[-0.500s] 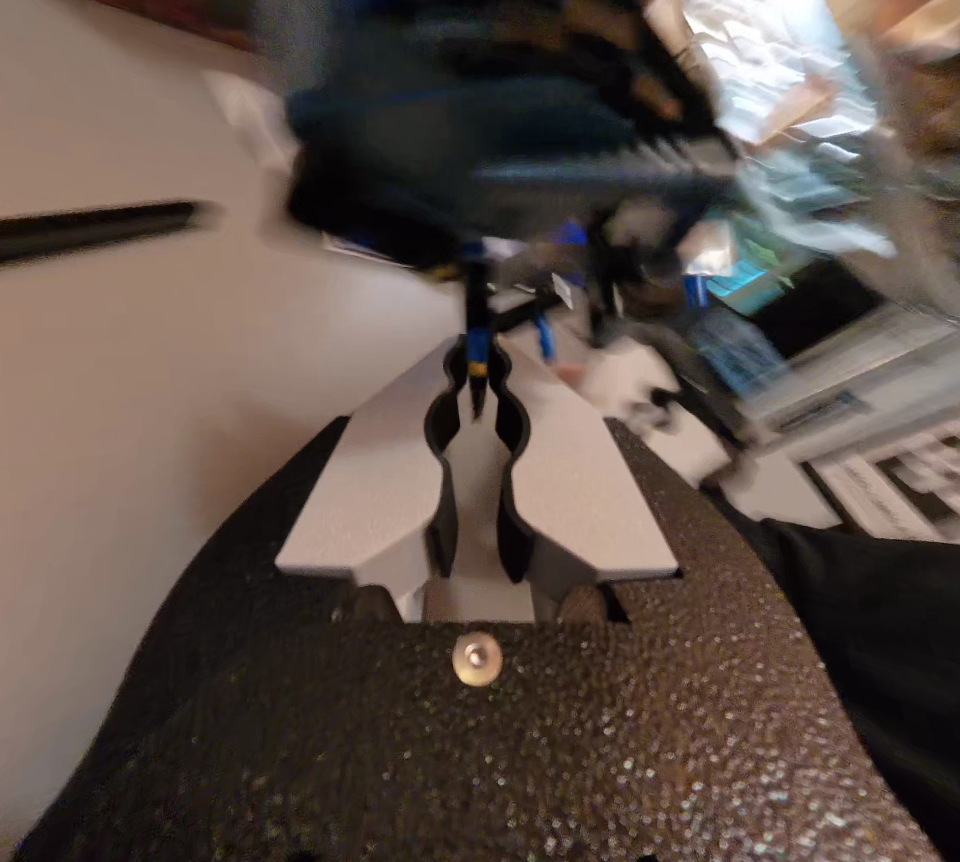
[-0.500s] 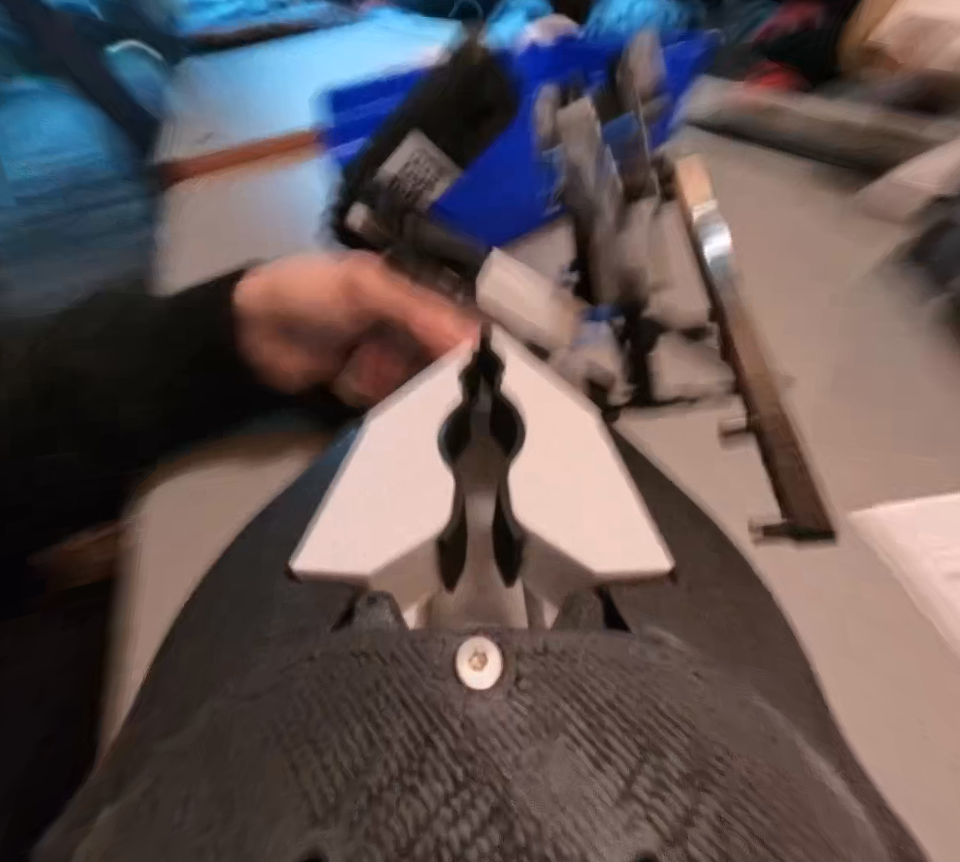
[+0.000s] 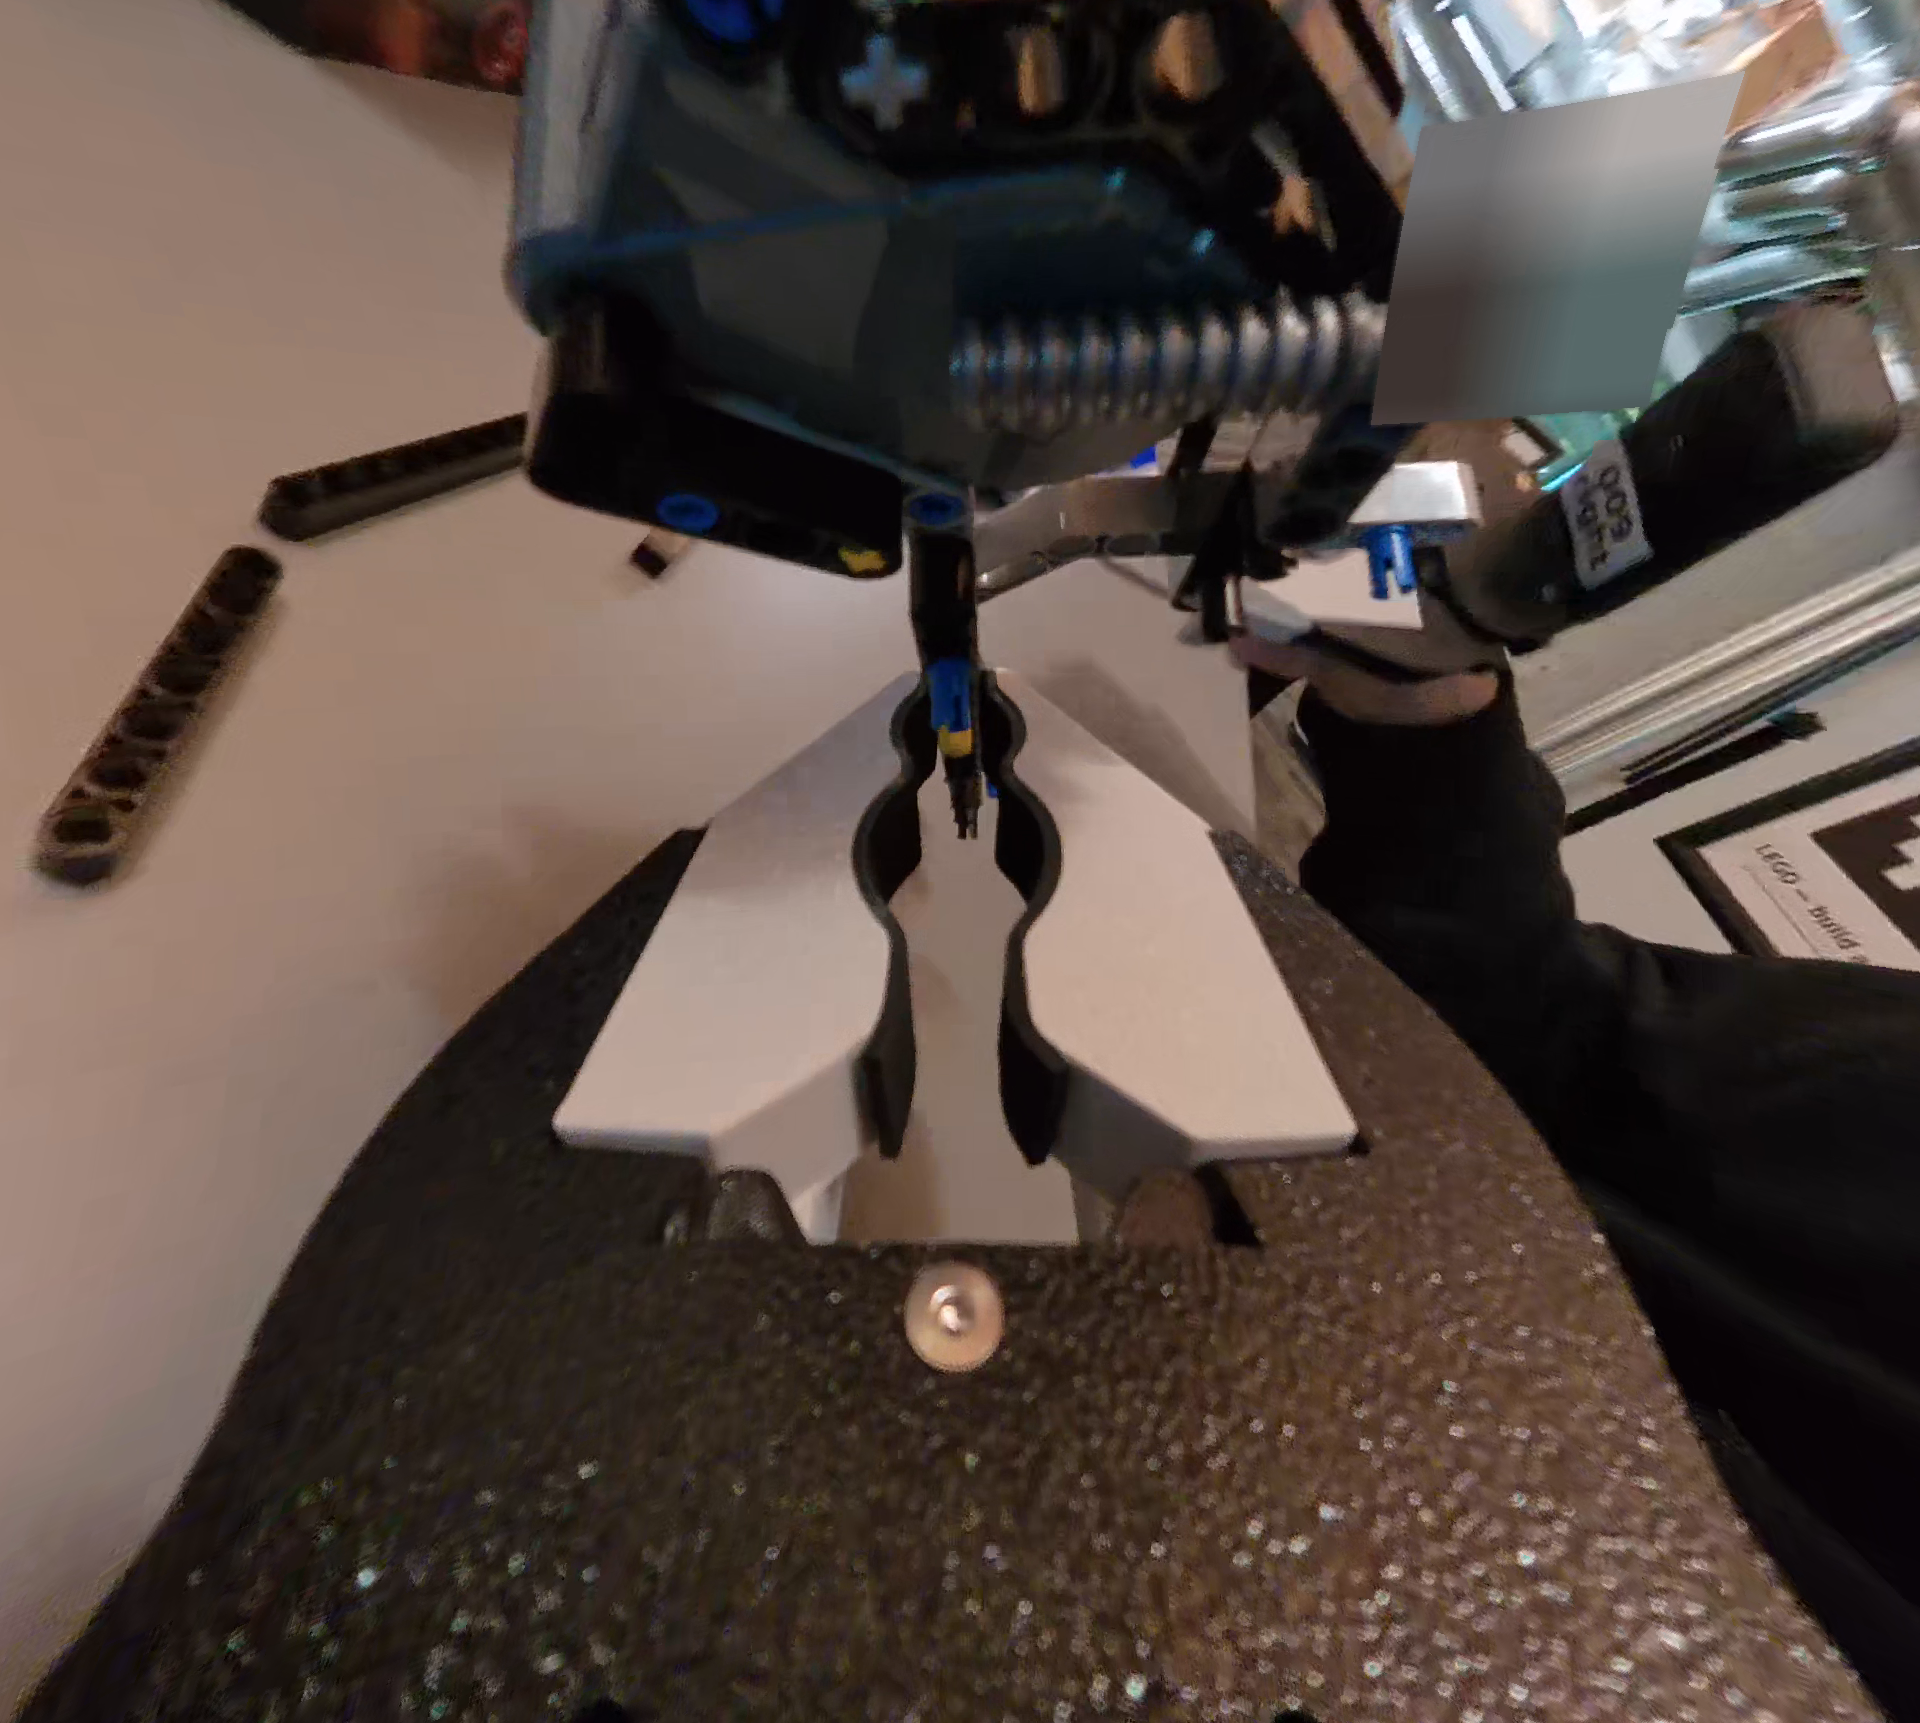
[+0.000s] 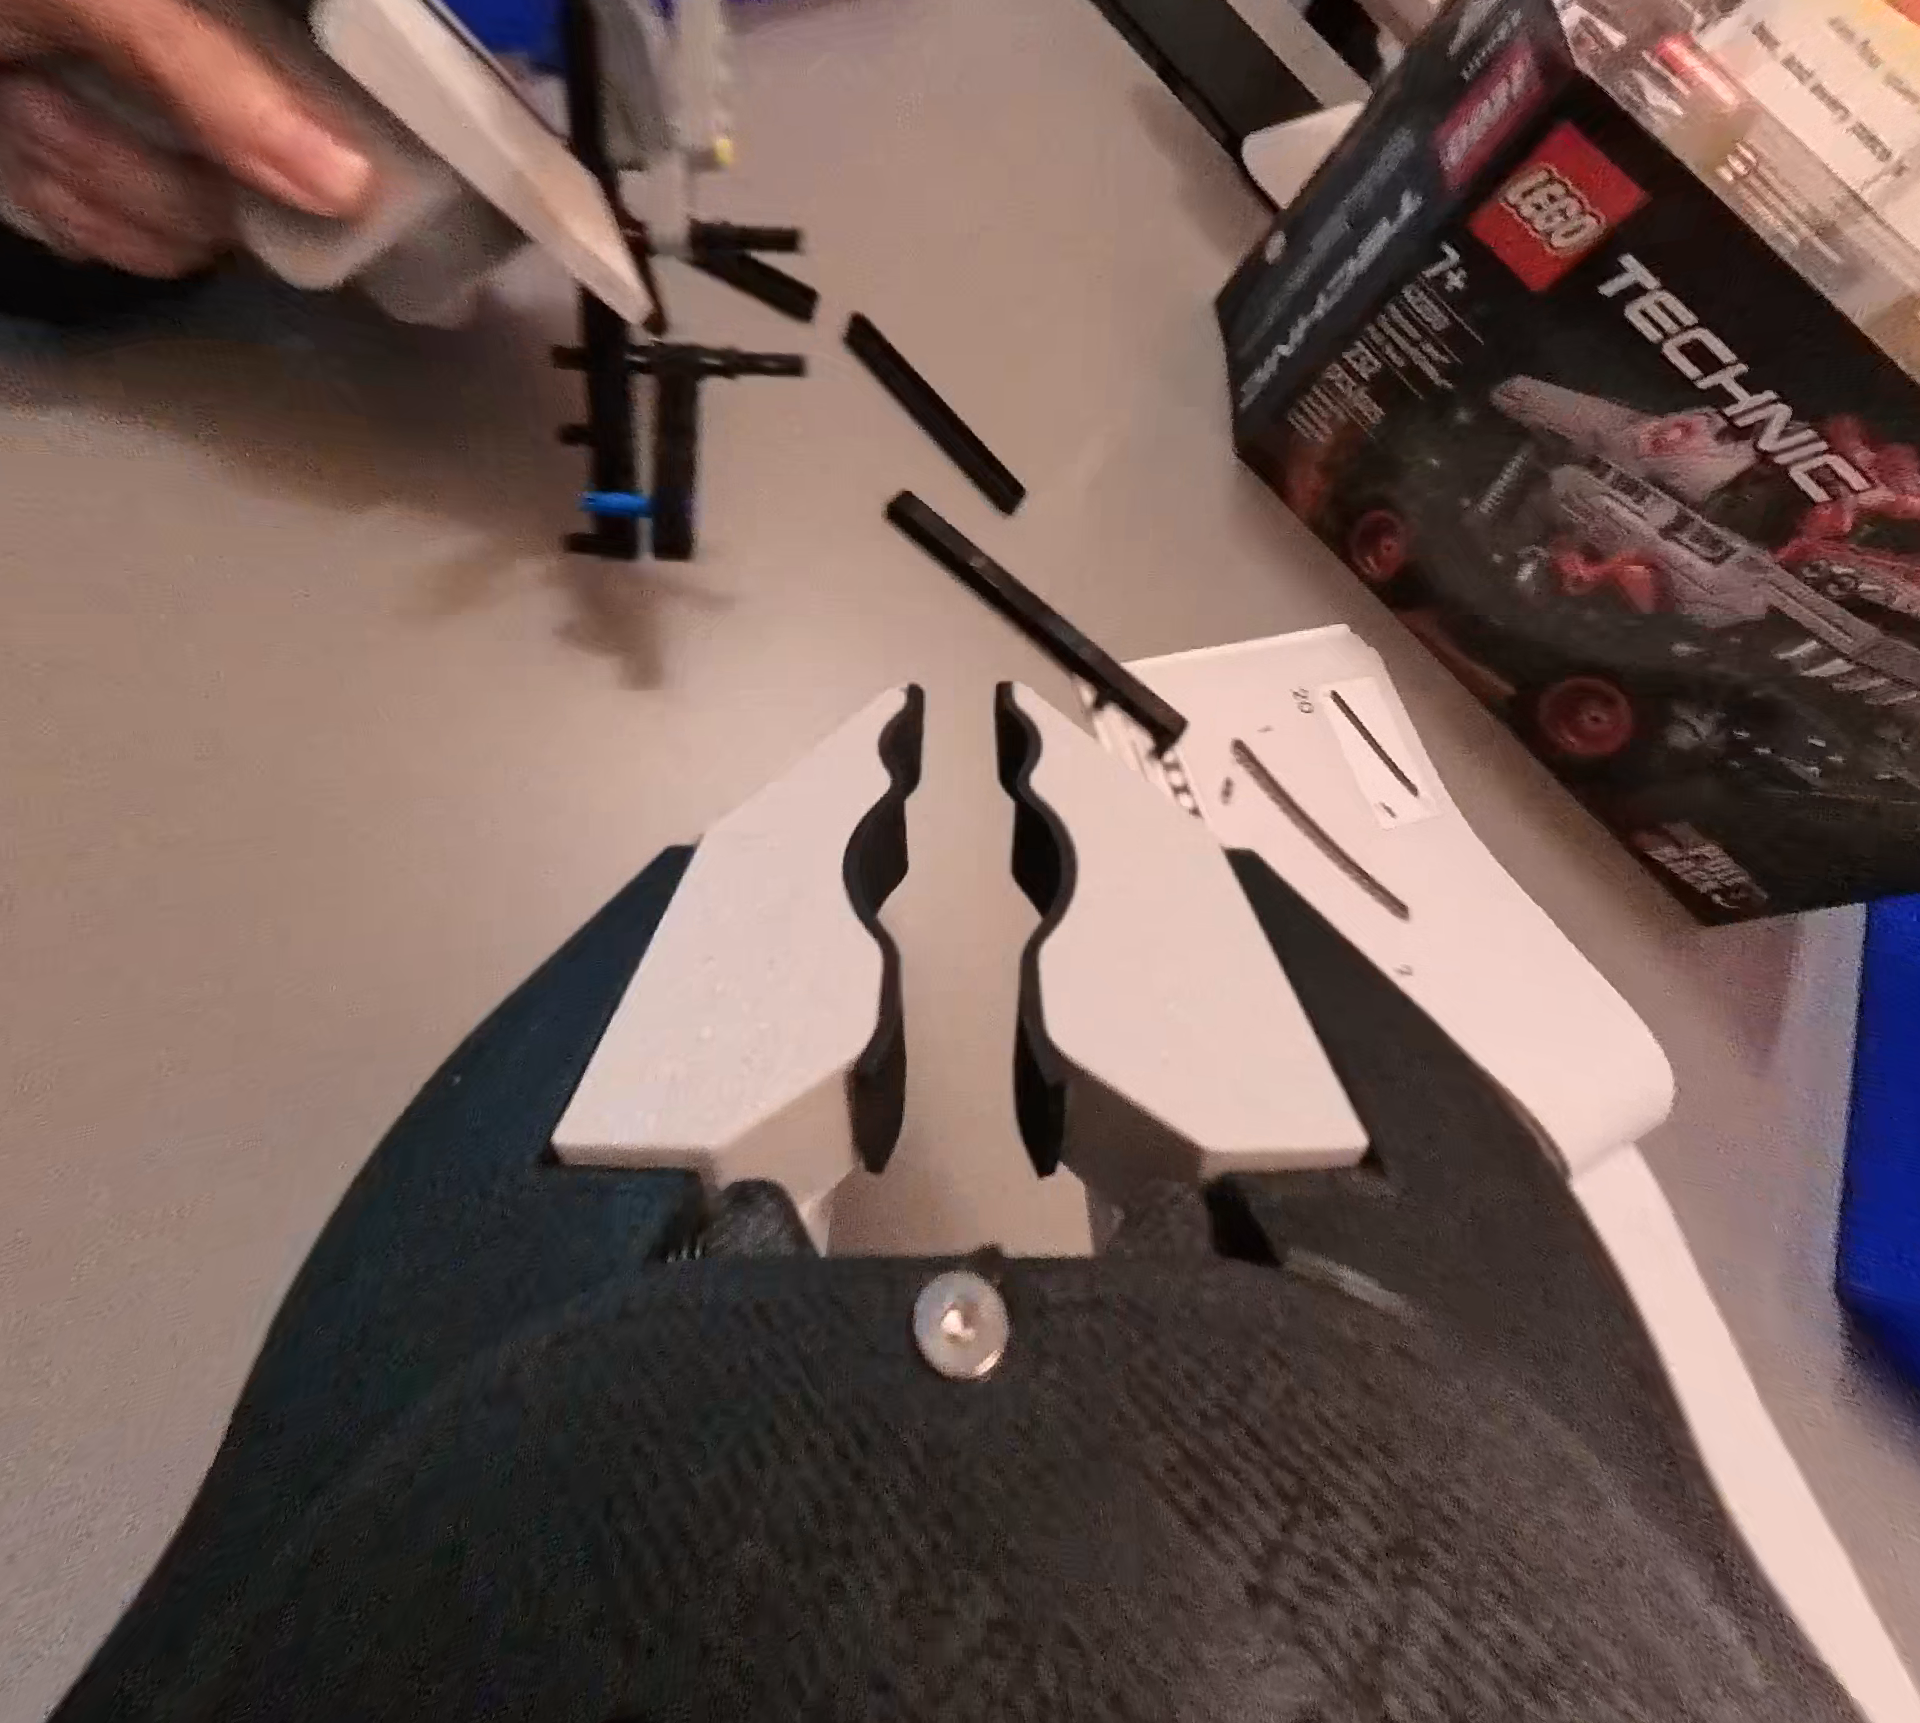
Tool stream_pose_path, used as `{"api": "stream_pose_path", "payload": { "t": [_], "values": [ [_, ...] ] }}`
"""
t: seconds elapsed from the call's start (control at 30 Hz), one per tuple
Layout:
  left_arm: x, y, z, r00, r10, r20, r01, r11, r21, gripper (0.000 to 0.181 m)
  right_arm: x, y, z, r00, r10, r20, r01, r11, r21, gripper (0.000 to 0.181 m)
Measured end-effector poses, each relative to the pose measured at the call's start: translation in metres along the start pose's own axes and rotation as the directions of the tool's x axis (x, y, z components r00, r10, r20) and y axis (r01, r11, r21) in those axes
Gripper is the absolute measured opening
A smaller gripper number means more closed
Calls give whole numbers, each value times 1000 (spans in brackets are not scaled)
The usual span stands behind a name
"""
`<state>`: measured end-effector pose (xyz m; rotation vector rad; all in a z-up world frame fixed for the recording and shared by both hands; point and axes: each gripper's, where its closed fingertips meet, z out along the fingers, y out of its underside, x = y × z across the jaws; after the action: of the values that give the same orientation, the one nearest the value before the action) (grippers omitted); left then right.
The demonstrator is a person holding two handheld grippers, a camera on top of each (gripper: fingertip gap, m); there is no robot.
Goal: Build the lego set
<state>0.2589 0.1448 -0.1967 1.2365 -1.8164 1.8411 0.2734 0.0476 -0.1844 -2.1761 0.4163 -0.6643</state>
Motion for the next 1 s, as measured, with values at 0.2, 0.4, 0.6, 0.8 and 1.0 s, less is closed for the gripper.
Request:
{"api": "stream_pose_path", "payload": {
  "t": [0.2, 0.4, 0.6, 0.8, 1.0],
  "values": [
    [3, 0, 1, 1000, -11, -11, 11, 1000, -1, 6, -10, -7, 32, 986, 60, 153, -62, 998, 11, 19],
    [16, -2, 3, 996, -6, -88, 7, 1000, 14, 5, -31, -9, 32, 983, -112, 144, 109, 994, 33, 31],
    [23, -2, 7, 992, 4, -129, -3, 1000, 13, 6, -51, -16, 24, 962, -228, 151, 224, 974, 46, 22],
    [27, -3, 9, 989, 47, -142, -44, 999, 26, 5, -60, -66, 6, 965, -120, 233, 51, 957, 284, 23],
    [33, 2, 18, 983, 46, -178, -43, 999, 17, 6, -48, -86, 22, 982, -101, 162, 45, 948, 314, 38]
  ]
}}
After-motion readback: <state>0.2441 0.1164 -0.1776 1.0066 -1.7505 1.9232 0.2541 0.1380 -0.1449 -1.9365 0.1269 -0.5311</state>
